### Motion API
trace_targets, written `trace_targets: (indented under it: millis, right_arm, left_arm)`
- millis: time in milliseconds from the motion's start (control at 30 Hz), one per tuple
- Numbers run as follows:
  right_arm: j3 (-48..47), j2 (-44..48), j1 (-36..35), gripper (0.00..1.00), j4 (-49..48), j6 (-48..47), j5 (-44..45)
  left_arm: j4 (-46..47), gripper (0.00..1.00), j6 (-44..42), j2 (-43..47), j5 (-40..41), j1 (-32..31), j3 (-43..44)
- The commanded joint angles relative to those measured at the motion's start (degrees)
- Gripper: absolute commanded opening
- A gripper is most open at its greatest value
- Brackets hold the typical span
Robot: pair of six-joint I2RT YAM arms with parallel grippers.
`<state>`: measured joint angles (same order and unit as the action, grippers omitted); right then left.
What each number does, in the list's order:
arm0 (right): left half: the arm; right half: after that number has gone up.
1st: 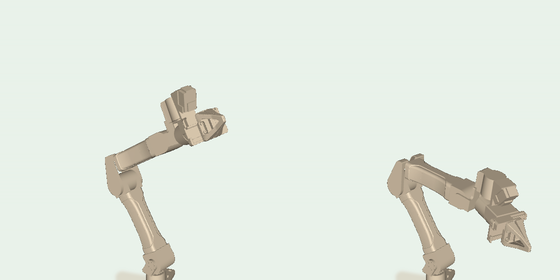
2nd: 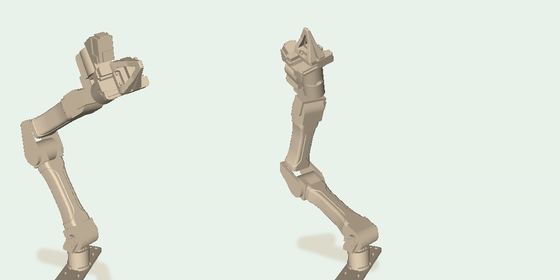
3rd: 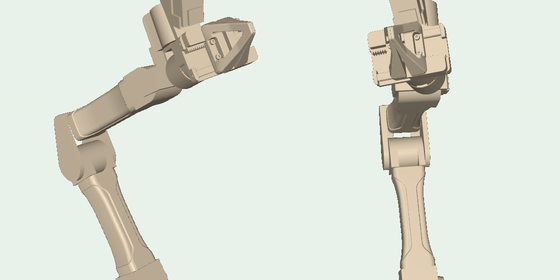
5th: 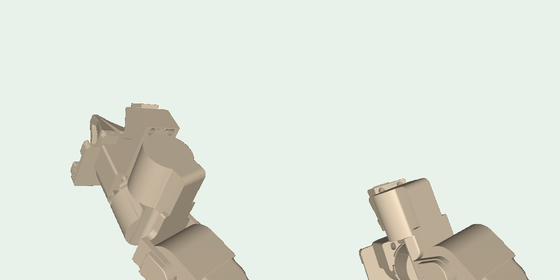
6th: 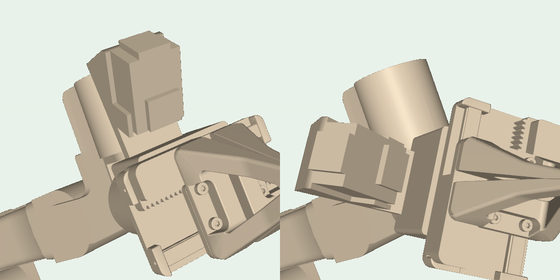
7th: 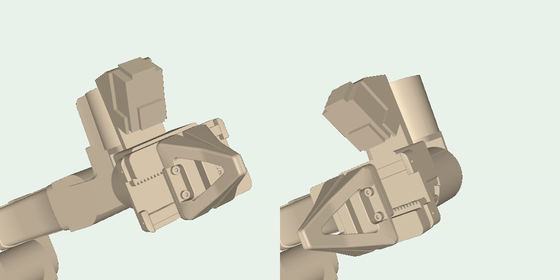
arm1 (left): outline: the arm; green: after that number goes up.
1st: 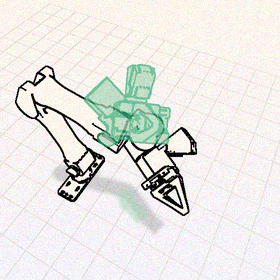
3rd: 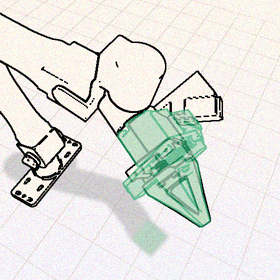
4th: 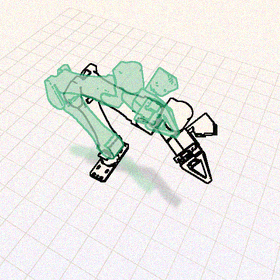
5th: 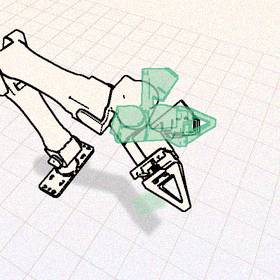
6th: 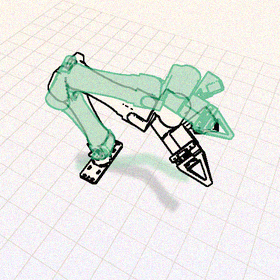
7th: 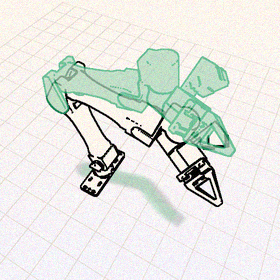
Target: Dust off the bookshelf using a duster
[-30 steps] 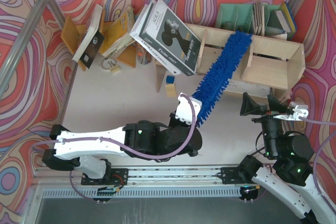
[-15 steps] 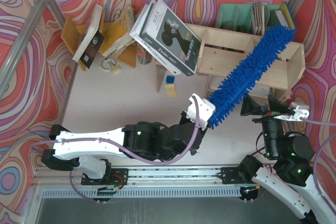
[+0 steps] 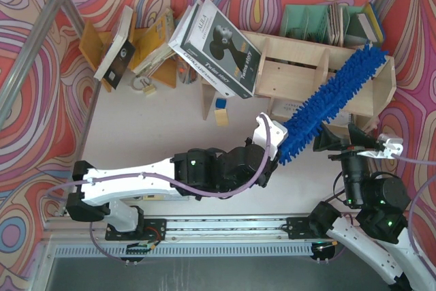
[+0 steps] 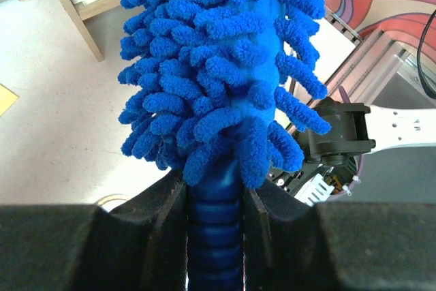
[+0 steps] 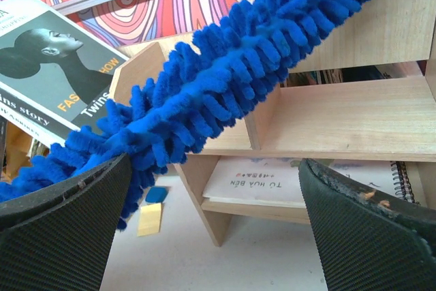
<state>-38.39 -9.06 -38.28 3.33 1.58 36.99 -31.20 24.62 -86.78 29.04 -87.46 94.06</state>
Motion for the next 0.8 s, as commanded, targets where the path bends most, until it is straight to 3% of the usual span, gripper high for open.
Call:
trace_targets:
  millis: [0,300,600,767]
  right_arm:
    - [-1.7,0.2,-0.1,0.99,-0.1,0.8,-1.2]
    - [-4.5,0.4,-0.1,0.99,3.4,1.1,-3.6]
    - [-4.3,3.0,-0.1,0.99,3.5,0.1,-12.0]
    - [-4.0,2.1,-0.1,0.99,3.1,0.1,-8.2]
  left_arm:
    - [1.2,0.00,1.1,-1.8,-2.9,0.4,0.5]
    - [2.6,0.00,3.3,0.6,-5.1,4.7,-2.4]
    - [3.9,0.00,4.7,-1.2,-7.5,5.0,-2.9]
    - [4.3,0.00,5.2,-3.5,-7.4,5.0,-1.6]
